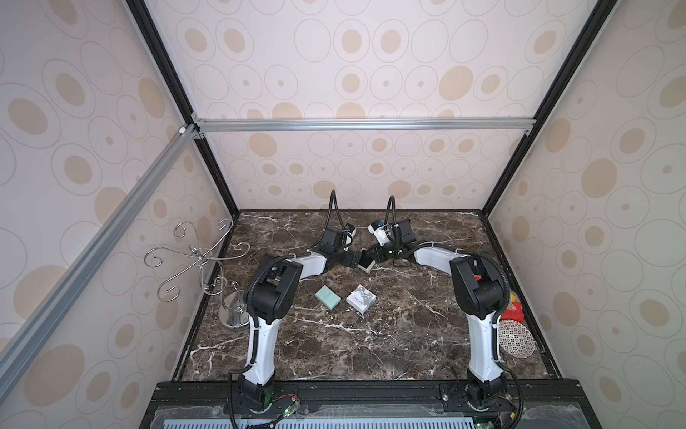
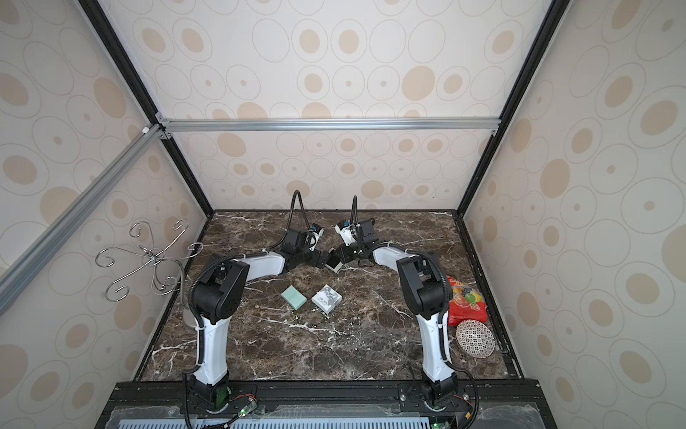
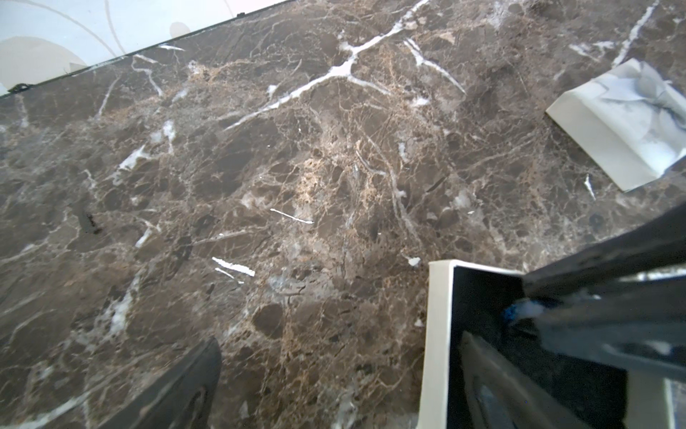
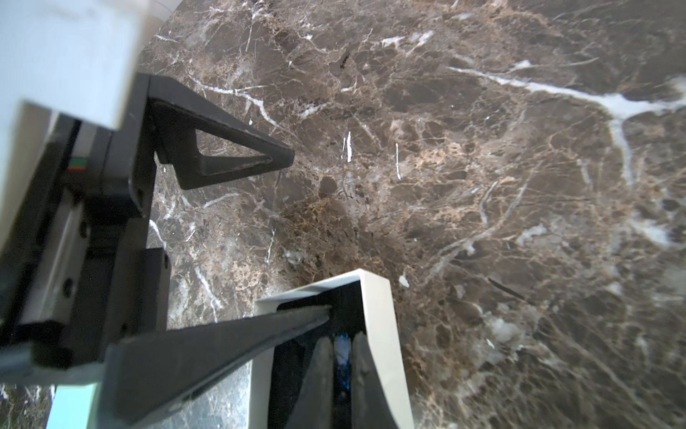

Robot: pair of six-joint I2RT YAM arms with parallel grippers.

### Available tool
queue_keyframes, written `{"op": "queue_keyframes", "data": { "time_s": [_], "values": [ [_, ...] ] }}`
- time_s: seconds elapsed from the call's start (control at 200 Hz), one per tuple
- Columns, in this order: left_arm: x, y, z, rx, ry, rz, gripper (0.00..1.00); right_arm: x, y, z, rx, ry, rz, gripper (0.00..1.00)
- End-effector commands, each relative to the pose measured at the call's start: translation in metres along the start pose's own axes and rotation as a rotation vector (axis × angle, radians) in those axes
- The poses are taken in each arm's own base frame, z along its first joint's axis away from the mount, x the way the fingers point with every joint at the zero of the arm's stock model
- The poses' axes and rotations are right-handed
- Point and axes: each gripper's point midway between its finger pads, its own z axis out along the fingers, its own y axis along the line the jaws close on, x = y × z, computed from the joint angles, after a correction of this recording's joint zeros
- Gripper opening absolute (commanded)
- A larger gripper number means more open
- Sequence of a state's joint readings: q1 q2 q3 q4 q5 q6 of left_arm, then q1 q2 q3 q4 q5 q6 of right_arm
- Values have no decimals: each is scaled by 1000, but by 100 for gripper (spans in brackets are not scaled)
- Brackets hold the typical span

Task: Take the rings out of the lift-off lid box
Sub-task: Take out the ring from the jewelry box, then place the ring at the center of the board.

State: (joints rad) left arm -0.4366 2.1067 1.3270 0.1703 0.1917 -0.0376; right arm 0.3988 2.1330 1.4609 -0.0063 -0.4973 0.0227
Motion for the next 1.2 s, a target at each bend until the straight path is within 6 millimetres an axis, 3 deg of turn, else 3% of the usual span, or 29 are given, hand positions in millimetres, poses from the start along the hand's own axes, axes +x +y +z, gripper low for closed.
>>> {"op": "queue_keyframes", "data": {
  "time_s": [0.0,0.57,0.77,0.985,1.085,1.195],
  "values": [
    [-5,5,4,-8,-3,6,100,-25,8,-16,-24,-84,-18,0],
    [-3,6,4,-10,-1,5,100,-29,4,-20,-57,-132,29,0],
    [-10,6,-4,-12,-15,7,100,-28,12,-44,-42,-131,5,0],
    [-40,4,-29,-13,-94,29,100,15,49,-102,-28,-61,22,0],
    [-49,1,-40,-10,-126,35,100,46,79,-123,-34,-5,38,0],
    [-54,-2,-49,-4,-155,30,100,92,116,-133,-48,99,55,0]
  ]
}}
